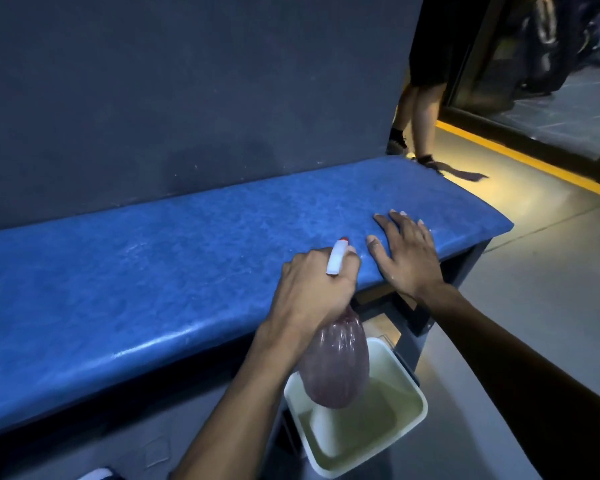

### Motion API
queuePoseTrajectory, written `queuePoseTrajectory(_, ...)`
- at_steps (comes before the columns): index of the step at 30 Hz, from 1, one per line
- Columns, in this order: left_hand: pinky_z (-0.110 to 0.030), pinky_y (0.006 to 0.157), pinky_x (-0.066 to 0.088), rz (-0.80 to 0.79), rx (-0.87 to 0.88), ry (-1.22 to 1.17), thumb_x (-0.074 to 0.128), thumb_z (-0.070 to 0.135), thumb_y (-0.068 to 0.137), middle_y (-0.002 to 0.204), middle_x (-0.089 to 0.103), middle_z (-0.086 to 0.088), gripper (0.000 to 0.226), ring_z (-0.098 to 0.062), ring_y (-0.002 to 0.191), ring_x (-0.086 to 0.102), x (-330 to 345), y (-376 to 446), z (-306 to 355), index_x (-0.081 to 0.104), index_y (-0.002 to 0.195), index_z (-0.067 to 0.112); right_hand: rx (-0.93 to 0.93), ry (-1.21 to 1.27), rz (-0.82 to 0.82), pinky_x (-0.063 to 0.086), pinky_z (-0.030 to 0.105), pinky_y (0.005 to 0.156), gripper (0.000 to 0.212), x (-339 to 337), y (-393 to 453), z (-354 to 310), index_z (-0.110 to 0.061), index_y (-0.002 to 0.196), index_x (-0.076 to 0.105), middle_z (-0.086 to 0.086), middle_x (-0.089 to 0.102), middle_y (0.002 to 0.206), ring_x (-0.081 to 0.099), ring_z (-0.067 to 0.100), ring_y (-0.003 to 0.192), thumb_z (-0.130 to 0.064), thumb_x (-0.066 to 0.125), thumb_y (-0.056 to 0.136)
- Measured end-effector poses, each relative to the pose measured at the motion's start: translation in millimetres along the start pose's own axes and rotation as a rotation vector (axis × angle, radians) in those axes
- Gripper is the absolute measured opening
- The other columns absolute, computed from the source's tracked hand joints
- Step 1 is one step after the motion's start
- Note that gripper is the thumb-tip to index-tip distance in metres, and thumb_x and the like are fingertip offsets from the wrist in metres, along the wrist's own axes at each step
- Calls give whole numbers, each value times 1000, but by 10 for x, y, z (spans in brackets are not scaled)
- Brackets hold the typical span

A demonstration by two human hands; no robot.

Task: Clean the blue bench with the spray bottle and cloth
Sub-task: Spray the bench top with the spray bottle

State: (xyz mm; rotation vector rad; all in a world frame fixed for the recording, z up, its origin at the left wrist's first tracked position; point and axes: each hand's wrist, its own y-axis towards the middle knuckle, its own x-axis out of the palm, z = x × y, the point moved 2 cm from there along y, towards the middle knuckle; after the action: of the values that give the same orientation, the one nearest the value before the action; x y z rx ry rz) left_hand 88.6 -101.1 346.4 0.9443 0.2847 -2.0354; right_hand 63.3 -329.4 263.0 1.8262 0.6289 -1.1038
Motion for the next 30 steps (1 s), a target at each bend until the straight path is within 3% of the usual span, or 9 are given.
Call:
queuePoseTrajectory(3,-42,89,42,13,23,-5,44,40,102,104,70,-2,26,-36,98,61,-46,-190,-32,59,111,20,-2,9,19,13,47,125,71,-7,10,13,-22,149,45,12,45,155,31,27,150,-63,23,96)
queuePoseTrajectory(7,-35,72,44,119,36,-68,50,47,99,67,58,1,21,-25,73,54,-147,-624,-252,56,94,28,-32,12,24,19,51,123,67,-37,37,31,-20,147,48,16,47,151,38,32,145,-60,27,97)
queuePoseTrajectory(9,-31,65,42,190,23,-82,52,48,99,68,52,-5,12,-27,75,54,-217,-869,-445,53,100,36,-59,7,24,23,54,121,65,-31,39,55,-19,146,49,17,48,149,40,35,142,-59,29,98)
queuePoseTrajectory(12,-31,73,56,296,-52,-204,60,48,98,81,73,5,25,-17,79,72,-332,-1257,-835,60,122,42,-67,16,14,27,57,118,63,-24,44,64,-18,145,47,20,48,147,41,37,140,-58,30,100)
queuePoseTrajectory(17,-38,74,60,531,-215,-302,72,41,93,88,80,8,21,-15,78,75,-540,-1817,-1582,74,112,32,-81,-13,14,31,63,116,64,76,129,192,-22,147,38,20,45,147,41,43,137,-65,28,102)
queuePoseTrajectory(21,-23,97,55,589,-337,-250,72,39,94,114,73,31,28,13,110,67,-638,-2187,-2063,74,122,44,-75,114,-1,29,71,114,73,398,312,356,-21,149,38,18,43,152,38,46,139,-73,35,98)
queuePoseTrajectory(25,-34,86,60,603,-480,-155,66,47,95,95,80,14,31,-5,93,75,-658,-2366,-2565,65,123,58,-284,125,40,19,65,120,51,4,-20,-938,-32,154,36,17,40,156,30,35,149,-48,41,106)
queuePoseTrajectory(27,-37,90,59,571,-500,-169,62,48,96,100,81,13,30,-11,98,75,-608,-2336,-2800,65,124,57,-457,208,16,20,58,123,53,-193,-319,-1692,-27,153,39,13,42,158,33,30,149,-50,38,105)
queuePoseTrajectory(30,-32,92,58,558,-505,-210,61,42,97,102,80,18,28,-3,100,73,-500,-2187,-3103,70,124,46,-630,237,-121,20,52,124,62,-128,-728,-2613,-22,153,41,10,41,160,34,26,149,-56,34,103)
